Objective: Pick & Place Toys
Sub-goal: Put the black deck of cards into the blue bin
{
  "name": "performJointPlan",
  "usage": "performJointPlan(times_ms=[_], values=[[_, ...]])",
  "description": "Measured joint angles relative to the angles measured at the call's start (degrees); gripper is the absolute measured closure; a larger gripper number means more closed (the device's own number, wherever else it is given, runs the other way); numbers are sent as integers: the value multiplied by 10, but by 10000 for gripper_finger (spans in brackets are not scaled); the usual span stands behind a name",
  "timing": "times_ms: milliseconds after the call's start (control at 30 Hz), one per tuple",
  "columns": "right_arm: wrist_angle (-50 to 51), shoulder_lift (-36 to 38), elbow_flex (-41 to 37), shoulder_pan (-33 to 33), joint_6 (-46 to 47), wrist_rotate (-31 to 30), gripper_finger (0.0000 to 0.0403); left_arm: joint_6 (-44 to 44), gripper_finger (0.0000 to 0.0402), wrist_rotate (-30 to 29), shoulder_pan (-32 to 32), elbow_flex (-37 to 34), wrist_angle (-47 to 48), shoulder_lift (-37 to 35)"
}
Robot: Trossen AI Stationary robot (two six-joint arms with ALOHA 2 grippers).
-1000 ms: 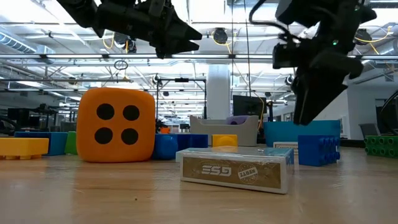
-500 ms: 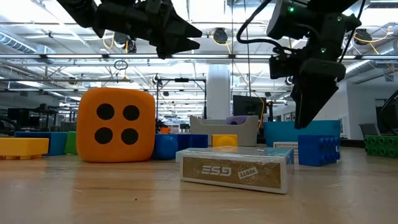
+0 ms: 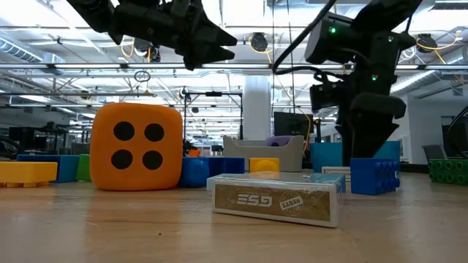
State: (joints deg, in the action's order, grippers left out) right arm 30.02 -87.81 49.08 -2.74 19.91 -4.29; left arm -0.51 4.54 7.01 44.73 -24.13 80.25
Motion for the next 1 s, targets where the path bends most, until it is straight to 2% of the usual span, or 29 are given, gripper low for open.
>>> performJointPlan(times_ms=[367, 733, 833, 1000], values=[[1, -2, -1, 3, 19, -1, 8, -3, 160, 0, 0, 0, 4, 0], [-50, 0, -46, 3, 20, -1, 11, -7, 160, 1, 0, 0, 4, 0], [-51, 0, -46, 3, 18, -1, 29, -7, 160, 1, 0, 0, 4, 0], [-53, 0, -46, 4, 6, -1, 87, -13, 160, 1, 0, 0, 4, 0]])
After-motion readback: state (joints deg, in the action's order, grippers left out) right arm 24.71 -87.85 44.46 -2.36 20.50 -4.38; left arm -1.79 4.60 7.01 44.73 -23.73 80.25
